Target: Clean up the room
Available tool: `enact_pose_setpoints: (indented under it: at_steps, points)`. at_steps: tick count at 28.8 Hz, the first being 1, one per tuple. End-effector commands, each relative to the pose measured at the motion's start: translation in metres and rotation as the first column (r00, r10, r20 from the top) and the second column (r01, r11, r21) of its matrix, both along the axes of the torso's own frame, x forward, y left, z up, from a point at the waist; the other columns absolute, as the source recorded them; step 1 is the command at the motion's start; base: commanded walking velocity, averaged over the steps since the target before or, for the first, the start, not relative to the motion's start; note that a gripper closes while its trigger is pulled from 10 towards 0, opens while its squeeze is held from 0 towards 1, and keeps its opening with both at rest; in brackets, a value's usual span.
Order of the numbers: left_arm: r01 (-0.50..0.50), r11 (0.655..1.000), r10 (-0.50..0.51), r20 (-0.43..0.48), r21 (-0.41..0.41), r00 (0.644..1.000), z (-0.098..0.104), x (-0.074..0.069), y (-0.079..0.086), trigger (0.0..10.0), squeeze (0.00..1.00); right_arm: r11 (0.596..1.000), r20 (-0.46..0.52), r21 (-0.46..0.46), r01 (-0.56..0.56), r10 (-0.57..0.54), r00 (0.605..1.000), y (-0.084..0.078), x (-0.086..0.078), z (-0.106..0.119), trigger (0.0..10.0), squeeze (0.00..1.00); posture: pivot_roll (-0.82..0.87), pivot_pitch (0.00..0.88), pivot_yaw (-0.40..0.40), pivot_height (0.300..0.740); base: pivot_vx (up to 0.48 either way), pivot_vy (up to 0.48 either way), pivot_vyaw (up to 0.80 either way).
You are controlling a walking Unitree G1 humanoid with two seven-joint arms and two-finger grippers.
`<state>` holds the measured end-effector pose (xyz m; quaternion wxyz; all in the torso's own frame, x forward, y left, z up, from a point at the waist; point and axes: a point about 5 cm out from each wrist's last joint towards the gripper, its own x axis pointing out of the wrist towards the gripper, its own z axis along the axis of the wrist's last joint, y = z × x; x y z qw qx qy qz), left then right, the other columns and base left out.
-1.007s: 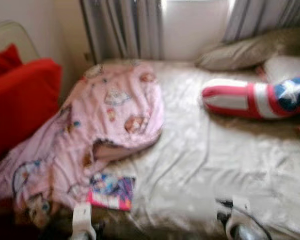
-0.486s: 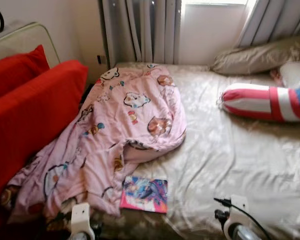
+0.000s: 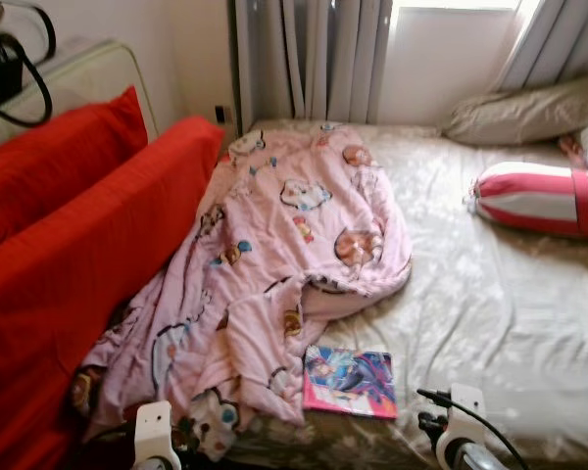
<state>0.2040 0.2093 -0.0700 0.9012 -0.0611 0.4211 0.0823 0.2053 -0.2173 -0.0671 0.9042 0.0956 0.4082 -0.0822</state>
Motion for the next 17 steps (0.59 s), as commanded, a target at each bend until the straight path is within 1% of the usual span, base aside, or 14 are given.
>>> enact_pose_setpoints:
  at_steps: [1, 17]
  points:
    - [0.004, 1.000, -0.004, -0.007, -0.003, 1.000, -0.0010, -0.0021, 0.0011, 10.0, 0.00, 1.000, 0.003, -0.004, 0.010, -0.010, 1.000, -0.0024, 0.0009, 0.0010, 10.0, 0.00, 0.08, 0.000, -0.013, 0.740, 0.000, 0.000, 0.00]
    - [0.006, 1.000, -0.006, -0.008, -0.013, 1.000, -0.0018, -0.0034, 0.0004, 10.0, 0.00, 1.000, -0.002, -0.009, -0.012, 0.012, 1.000, -0.0021, -0.0002, 0.0004, 10.0, 0.00, 0.08, 0.000, -0.011, 0.740, 0.000, 0.000, 0.00]
